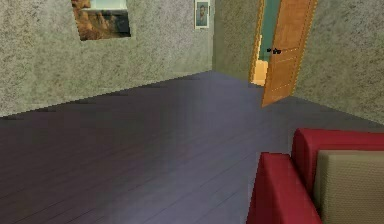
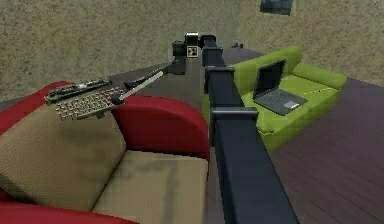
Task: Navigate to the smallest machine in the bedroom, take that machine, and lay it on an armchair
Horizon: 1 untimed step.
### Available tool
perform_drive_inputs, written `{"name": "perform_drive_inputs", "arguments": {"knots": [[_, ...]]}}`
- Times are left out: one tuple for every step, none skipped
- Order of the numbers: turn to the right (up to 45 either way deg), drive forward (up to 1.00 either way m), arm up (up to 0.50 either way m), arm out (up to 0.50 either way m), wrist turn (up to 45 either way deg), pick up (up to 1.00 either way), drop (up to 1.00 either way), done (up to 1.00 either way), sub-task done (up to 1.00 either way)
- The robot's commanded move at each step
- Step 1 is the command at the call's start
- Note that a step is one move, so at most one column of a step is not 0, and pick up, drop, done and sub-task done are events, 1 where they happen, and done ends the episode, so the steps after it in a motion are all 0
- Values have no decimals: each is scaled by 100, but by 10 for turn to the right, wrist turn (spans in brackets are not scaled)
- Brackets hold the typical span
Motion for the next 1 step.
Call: {"name": "perform_drive_inputs", "arguments": {"knots": [[0, 0, 0, 0, 390, 0, 0, 0, 0]]}}
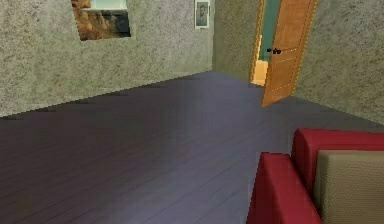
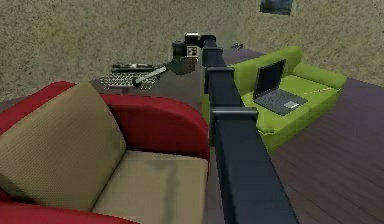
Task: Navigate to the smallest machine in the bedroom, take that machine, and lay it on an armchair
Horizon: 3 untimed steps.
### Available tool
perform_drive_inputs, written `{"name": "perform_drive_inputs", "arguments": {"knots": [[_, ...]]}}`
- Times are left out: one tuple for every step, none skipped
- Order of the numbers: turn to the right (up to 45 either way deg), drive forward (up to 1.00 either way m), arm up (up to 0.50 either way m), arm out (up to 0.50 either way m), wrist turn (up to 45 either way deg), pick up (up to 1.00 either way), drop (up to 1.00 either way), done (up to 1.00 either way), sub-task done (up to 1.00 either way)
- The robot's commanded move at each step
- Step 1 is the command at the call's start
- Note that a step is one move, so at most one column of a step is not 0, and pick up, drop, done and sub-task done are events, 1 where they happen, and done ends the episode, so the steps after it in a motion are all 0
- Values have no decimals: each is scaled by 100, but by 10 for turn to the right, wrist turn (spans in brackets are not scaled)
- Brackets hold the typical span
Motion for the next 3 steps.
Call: {"name": "perform_drive_inputs", "arguments": {"knots": [[0, 0, -40, 0, 0, 0, 0, 0, 0], [0, 0, -32, 0, 0, 0, 0, 0, 0], [0, 0, 0, 0, 0, 0, 100, 0, 0]]}}
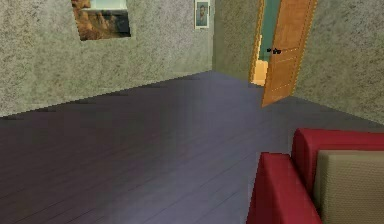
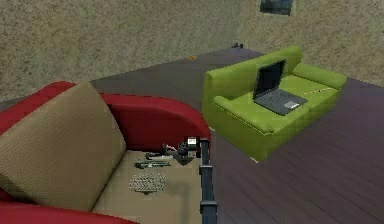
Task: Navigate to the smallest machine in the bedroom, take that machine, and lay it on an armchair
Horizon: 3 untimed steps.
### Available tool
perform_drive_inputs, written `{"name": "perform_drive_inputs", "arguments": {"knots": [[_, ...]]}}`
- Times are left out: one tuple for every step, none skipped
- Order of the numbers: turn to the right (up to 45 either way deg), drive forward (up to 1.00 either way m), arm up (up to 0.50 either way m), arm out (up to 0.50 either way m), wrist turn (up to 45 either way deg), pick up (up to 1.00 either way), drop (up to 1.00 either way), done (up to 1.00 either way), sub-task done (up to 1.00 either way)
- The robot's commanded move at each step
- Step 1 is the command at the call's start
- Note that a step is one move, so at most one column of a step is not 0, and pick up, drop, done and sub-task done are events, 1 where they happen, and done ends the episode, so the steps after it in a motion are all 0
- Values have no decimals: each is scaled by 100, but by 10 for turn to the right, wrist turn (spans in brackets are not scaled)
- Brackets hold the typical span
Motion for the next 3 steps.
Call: {"name": "perform_drive_inputs", "arguments": {"knots": [[0, 0, 10, 0, 0, 0, 0, 0, 0], [0, 0, 0, -8, 0, 0, 0, 0, 0], [0, 0, 0, 0, 0, 0, 0, 100, 0]]}}
